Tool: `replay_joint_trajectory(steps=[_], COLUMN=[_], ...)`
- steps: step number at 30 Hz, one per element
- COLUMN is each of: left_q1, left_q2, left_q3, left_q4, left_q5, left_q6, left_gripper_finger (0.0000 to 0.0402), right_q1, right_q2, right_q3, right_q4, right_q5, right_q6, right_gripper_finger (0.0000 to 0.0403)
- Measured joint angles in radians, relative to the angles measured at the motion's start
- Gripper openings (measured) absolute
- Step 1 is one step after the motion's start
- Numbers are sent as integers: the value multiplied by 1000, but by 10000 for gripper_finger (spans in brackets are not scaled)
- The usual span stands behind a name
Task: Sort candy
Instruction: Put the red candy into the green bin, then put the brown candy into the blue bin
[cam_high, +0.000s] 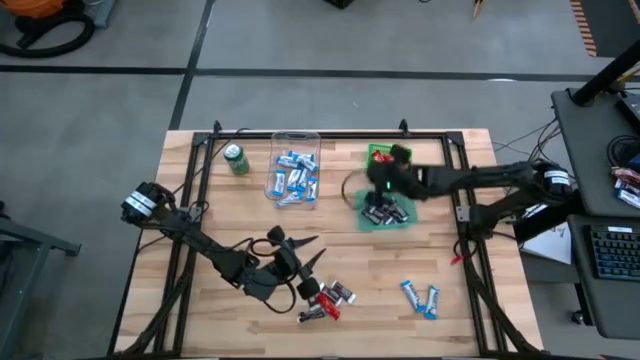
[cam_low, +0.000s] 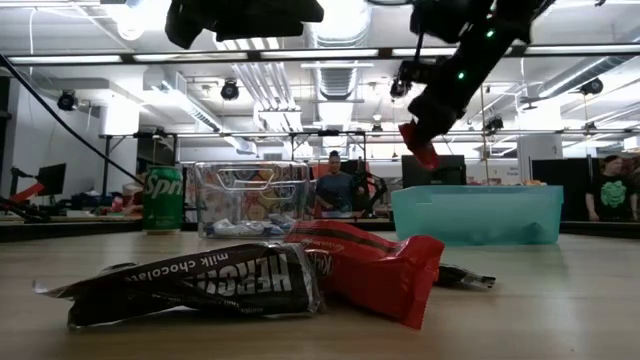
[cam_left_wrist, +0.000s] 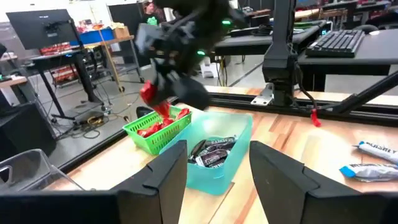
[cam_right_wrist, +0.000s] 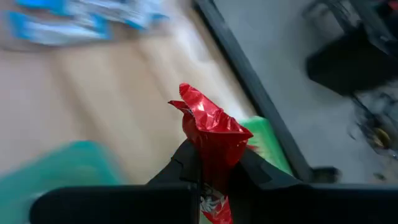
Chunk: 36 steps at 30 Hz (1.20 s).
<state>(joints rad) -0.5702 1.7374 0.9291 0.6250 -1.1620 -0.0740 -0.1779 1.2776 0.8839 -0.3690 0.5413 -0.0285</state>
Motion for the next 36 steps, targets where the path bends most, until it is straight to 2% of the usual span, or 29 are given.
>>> replay_joint_trajectory(steps=[7, 11, 13, 20, 32, 36], left_q1=[-3, -4, -4, -5, -7, -10], left_q2=[0, 0, 0, 0, 0, 0], left_q3=[0, -1, -1, -2, -2, -2], left_q4=[-6, -6, -6, -17, -127, -160], left_q5=[1, 1, 1, 1, 3, 97], left_q6=[-23, -24, -24, -45, -158, -183], left_gripper_finger=[158, 158, 158, 158, 158, 158], right_q1=[-280, -410, -443, -466, -437, -413], right_q2=[27, 45, 62, 78, 45, 10], right_q3=[24, 26, 26, 25, 25, 24], right_q4=[3, 1, -2, -1, -7, -30], right_q5=[-120, -362, -386, -385, -395, -496], right_q6=[-83, -32, -7, 10, 59, 90], right_gripper_finger=[31, 59, 78, 119, 140, 141])
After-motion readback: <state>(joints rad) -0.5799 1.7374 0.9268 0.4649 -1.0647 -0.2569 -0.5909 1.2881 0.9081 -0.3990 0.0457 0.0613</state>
